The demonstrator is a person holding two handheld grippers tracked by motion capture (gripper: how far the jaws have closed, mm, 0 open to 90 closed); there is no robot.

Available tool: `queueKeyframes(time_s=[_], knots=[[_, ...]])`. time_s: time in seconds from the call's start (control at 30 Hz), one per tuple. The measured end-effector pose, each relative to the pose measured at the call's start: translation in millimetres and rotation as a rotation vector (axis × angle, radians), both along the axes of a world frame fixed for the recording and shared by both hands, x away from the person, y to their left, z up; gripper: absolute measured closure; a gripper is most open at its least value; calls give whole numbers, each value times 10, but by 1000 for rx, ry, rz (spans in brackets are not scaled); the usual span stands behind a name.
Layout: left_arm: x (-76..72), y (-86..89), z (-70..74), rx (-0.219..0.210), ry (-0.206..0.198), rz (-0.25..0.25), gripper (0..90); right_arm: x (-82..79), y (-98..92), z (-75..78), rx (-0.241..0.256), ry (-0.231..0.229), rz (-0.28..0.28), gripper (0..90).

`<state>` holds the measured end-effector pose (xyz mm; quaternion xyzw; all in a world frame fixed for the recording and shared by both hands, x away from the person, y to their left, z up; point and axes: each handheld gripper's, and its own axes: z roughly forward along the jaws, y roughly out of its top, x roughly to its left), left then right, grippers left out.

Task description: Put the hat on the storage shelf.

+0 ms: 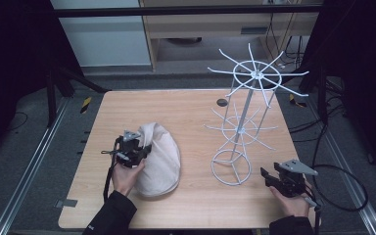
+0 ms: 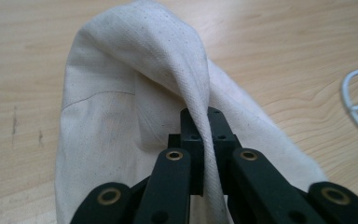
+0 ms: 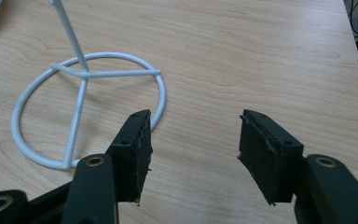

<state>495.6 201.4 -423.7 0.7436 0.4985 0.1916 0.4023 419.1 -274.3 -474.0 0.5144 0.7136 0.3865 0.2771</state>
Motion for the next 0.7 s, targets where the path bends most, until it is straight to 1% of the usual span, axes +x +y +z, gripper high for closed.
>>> queueKeyframes(time_s=[0.17, 0.27, 0.37, 0.5, 0.57, 0.7], knots=[[-136, -3, 197, -46, -75, -31, 885, -6, -2, 7, 6, 1, -1, 439], [-230, -11, 331, -64, -125, -50, 885, -4, -6, 9, 2, 0, -2, 438], [-328, 6, 452, -81, -170, -54, 884, -4, -12, 11, -4, -9, 0, 438], [-426, 19, 578, -102, -213, -68, 884, -5, -9, 14, -4, -12, 1, 438], [-472, 26, 647, -128, -231, -78, 884, -4, -5, 12, -5, -13, 2, 438], [-589, 40, 802, -157, -295, -95, 884, -3, -11, 12, -5, -14, 0, 438]])
